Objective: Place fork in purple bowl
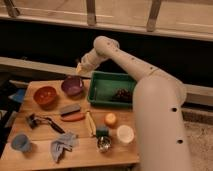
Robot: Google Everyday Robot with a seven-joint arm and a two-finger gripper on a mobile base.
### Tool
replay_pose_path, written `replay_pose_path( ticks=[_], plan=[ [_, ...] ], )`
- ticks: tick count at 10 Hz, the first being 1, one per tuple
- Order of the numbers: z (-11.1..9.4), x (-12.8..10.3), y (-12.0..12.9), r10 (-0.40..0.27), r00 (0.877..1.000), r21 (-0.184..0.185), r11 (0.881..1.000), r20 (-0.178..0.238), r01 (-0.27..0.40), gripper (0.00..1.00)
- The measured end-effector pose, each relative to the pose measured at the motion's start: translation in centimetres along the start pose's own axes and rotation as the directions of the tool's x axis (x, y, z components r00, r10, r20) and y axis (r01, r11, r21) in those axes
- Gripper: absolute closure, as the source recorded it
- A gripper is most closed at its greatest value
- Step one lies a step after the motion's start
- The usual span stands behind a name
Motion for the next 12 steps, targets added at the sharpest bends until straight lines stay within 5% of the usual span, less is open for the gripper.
replay_pose_path(
  ticks=[3,6,12],
  plan=[
    [-0.2,0.0,-0.4,0.004,1.000,0.004,1.000,0.003,-0.004,1.00],
    [1.5,1.0,0.5,0.007,1.000,-0.039,0.999,-0.005,-0.007,1.00],
    [8.3,4.6,5.0,-0.042,0.988,-0.173,0.985,-0.147,0.017,1.00]
  ],
)
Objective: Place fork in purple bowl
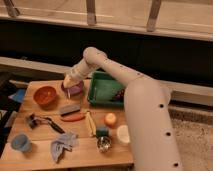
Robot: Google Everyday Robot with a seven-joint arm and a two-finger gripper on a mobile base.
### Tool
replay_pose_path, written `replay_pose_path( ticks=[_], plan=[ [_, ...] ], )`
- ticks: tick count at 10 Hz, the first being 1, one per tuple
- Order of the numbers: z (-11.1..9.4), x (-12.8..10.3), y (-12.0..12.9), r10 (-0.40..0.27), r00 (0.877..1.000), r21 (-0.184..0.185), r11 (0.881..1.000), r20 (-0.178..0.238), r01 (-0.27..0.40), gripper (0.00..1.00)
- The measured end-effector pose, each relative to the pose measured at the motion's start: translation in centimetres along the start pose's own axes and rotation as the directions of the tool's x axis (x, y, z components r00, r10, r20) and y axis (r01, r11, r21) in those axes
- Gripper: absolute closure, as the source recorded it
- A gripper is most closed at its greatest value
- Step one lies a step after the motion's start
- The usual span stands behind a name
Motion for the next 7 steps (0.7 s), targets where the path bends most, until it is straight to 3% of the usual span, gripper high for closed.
replay_pose_path(
  ticks=[2,4,7],
  plan=[
    [1.4,0.0,0.0,0.001,1.000,-0.001,1.000,-0.016,-0.001,1.00],
    [1.7,-0.5,-1.7,0.011,1.000,0.040,0.999,0.001,-0.011,1.00],
    [1.5,-1.5,-3.0,0.010,0.995,0.179,0.983,0.103,-0.028,1.00]
  ],
)
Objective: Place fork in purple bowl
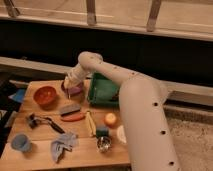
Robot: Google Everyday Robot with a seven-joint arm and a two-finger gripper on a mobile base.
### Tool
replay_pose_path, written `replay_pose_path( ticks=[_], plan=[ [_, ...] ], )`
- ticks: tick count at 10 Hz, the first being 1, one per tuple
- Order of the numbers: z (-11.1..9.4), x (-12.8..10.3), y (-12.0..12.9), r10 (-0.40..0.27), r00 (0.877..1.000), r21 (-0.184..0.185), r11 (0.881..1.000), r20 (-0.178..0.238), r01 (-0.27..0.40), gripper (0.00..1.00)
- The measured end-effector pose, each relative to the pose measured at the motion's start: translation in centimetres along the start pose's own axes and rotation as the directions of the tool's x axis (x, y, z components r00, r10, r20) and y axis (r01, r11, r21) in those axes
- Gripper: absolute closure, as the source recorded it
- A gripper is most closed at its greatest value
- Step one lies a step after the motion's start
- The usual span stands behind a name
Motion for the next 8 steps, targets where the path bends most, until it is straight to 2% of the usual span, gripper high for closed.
replay_pose_path(
  ticks=[2,4,6,7,8],
  plan=[
    [0.1,-0.8,-0.9,-0.002,1.000,0.051,0.999,0.013,0.001,1.00],
    [1.6,-1.3,-0.7,-0.023,0.999,0.080,0.996,-0.030,0.025,1.00],
    [2.4,-1.2,-1.7,-0.015,0.996,0.107,0.994,-0.084,0.024,1.00],
    [2.8,-1.0,-2.5,-0.004,0.994,0.123,0.992,-0.109,0.018,0.98],
    [2.9,-0.8,-2.8,0.010,0.993,0.134,0.991,-0.120,0.006,0.91]
  ],
)
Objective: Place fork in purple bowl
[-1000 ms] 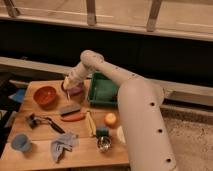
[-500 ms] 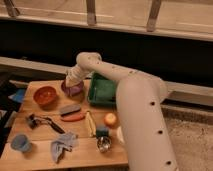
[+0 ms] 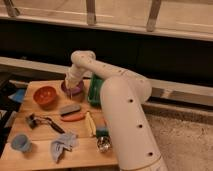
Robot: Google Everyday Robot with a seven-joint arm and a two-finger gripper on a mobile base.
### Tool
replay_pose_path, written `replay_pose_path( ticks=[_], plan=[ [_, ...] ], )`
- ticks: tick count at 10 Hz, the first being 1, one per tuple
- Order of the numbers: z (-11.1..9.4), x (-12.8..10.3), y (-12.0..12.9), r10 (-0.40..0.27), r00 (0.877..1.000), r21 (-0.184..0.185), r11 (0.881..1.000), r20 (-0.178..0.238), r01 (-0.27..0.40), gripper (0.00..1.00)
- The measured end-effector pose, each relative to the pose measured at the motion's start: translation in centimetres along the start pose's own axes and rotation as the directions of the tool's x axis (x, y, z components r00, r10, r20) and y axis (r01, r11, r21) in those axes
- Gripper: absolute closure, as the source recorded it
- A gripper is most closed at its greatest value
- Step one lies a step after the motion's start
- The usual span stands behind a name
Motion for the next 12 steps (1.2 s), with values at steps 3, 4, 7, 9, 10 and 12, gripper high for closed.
replay_pose_path(
  ticks=[3,4,7,9,10,12],
  plan=[
    [-0.5,0.6,-2.3,0.064,0.998,0.029,0.998,-0.014,-0.063,0.59],
    [-0.6,0.5,-2.5,0.089,0.996,0.018,0.996,-0.013,-0.089,0.48],
    [-1.1,-0.2,-2.7,0.112,0.994,-0.010,0.994,-0.008,-0.112,0.32],
    [-1.2,-0.9,-2.2,0.099,0.995,-0.035,0.994,-0.007,-0.100,0.32],
    [-1.4,-1.1,-2.2,0.092,0.996,-0.044,0.995,-0.007,-0.092,0.32],
    [-1.3,-1.5,-1.0,0.066,0.998,-0.069,0.995,-0.014,-0.066,0.32]
  ],
)
